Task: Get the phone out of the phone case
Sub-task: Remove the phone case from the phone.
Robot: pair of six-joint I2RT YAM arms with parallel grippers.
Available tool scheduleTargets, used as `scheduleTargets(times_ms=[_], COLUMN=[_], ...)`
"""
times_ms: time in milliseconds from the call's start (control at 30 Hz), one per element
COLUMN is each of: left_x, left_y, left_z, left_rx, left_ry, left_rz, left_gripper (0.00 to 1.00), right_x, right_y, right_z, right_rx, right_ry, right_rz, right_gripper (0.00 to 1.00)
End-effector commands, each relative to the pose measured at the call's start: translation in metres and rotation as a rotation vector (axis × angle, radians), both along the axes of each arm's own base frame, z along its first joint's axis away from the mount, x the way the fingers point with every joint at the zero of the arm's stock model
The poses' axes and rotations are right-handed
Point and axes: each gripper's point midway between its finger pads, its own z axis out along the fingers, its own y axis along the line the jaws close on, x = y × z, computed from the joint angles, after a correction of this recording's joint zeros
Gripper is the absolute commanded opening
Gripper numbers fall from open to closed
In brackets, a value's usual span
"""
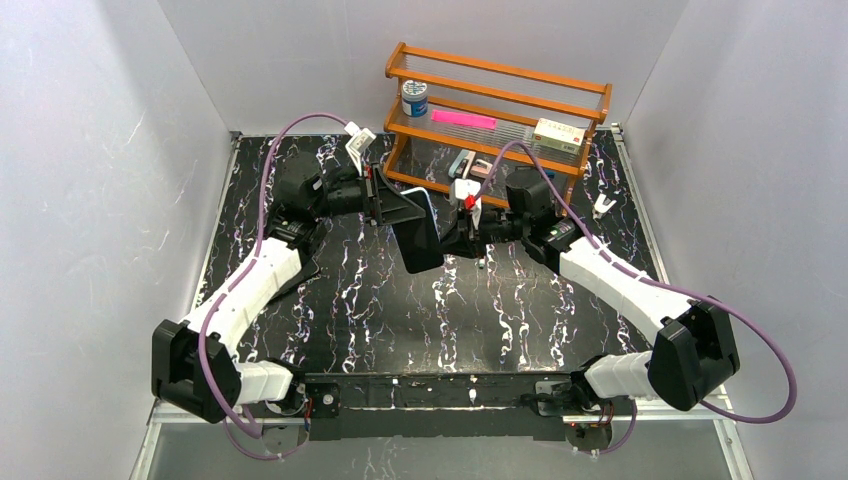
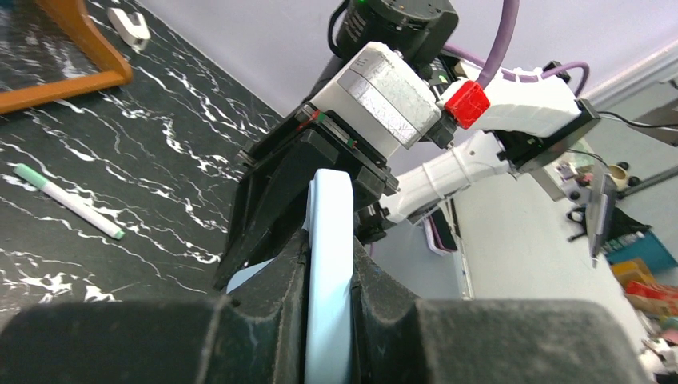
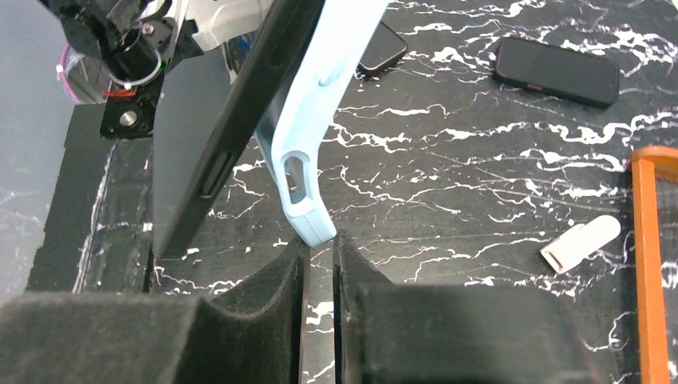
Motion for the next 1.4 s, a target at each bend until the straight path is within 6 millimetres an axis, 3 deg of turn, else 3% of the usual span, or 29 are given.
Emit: scheduleTargets(times_ms=[0, 267, 367, 533, 800, 1033, 1367], left_x=[-0.022, 0.040, 0.053, 0.063, 0.067, 0.068, 0.063], left_y=[-0.002, 0.003, 0.005, 0.006, 0.007, 0.005, 0.005], left_z=[0.003, 0.002, 0.006, 0.007, 0.013, 0.015, 0.021], left_rx=[0.040, 0.024, -0.020, -0.099, -0.183, -0.227, -0.266], left_ry=[0.028, 0.009, 0.021, 0.076, 0.137, 0.189, 0.220], left_rz=[-0.015, 0.301, 0.375, 0.421, 0.447, 0.437, 0.418], left_gripper=[0.00, 0.00, 0.00, 0.00, 0.00, 0.00, 0.00], right_x=[0.025, 0.001, -0.006, -0.024, -0.026, -0.020, -0.013], right_y=[-0.002, -0.031, -0.040, -0.044, -0.044, -0.038, -0.032], right_z=[0.058, 0.057, 0.061, 0.070, 0.073, 0.074, 0.079], right_rx=[0.154, 0.220, 0.275, 0.424, 0.618, 0.667, 0.697], right_ry=[-0.149, 0.124, 0.322, 0.566, 0.858, 0.970, 0.999], right_rz=[-0.141, -0.344, -0.451, -0.483, -0.488, -0.466, -0.437], right_gripper=[0.18, 0.65, 0.74, 0.75, 0.65, 0.57, 0.51])
